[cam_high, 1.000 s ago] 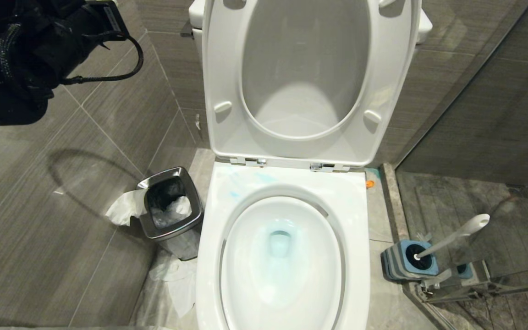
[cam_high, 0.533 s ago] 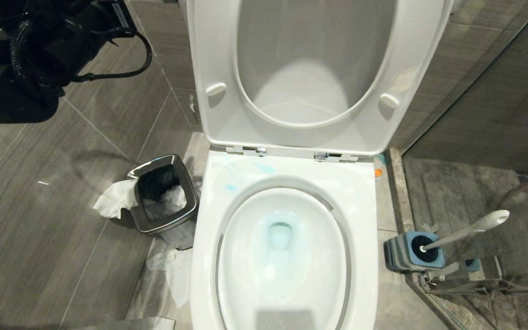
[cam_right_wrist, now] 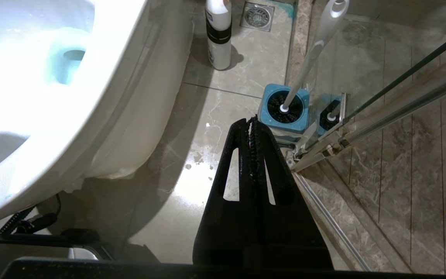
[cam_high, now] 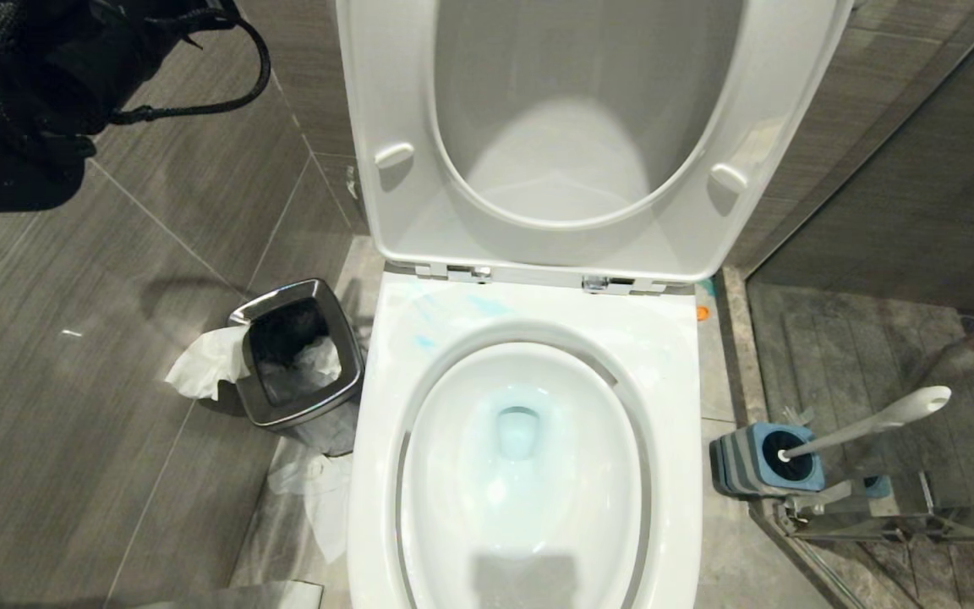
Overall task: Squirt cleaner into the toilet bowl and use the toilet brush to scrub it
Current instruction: Flush the toilet
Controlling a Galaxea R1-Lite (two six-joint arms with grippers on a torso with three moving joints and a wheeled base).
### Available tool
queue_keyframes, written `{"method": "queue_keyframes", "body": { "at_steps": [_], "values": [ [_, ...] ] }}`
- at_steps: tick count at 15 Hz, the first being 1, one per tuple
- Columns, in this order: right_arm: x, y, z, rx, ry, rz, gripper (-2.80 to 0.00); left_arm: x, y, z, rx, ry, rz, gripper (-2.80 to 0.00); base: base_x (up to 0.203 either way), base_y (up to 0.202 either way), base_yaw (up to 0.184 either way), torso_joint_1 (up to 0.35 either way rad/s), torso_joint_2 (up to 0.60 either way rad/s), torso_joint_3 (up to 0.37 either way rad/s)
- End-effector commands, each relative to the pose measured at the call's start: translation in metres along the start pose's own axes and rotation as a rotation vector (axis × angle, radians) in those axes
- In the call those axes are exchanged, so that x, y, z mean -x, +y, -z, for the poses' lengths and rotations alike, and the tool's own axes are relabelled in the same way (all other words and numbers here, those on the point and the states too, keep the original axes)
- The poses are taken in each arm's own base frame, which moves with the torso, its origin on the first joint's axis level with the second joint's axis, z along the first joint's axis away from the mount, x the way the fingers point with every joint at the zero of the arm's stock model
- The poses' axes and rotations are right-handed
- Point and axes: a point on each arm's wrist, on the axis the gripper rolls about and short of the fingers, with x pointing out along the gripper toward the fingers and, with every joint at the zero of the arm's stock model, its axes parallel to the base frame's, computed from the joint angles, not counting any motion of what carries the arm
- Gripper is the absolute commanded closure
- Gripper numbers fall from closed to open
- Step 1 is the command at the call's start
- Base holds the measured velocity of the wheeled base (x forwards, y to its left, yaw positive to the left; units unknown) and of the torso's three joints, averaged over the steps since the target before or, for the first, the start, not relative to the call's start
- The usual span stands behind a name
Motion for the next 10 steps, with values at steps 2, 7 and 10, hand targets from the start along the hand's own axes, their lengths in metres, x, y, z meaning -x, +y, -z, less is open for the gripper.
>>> {"method": "queue_keyframes", "body": {
  "at_steps": [2,7,10],
  "values": [
    [0.000,0.000,0.000,0.000,0.002,-0.001,0.00,0.011,-0.016,-0.028,0.033,-0.003,0.047,0.00,0.000,0.000,0.000,0.000,0.00,0.000],
    [0.000,0.000,0.000,0.000,0.002,0.001,0.00,0.011,-0.040,-0.022,0.069,0.011,0.100,0.00,0.000,0.000,0.000,0.000,0.00,0.000],
    [0.000,0.000,0.000,0.000,0.002,-0.001,0.00,0.011,-0.047,-0.018,0.077,0.022,0.115,0.00,0.000,0.000,0.000,0.000,0.00,0.000]
  ]
}}
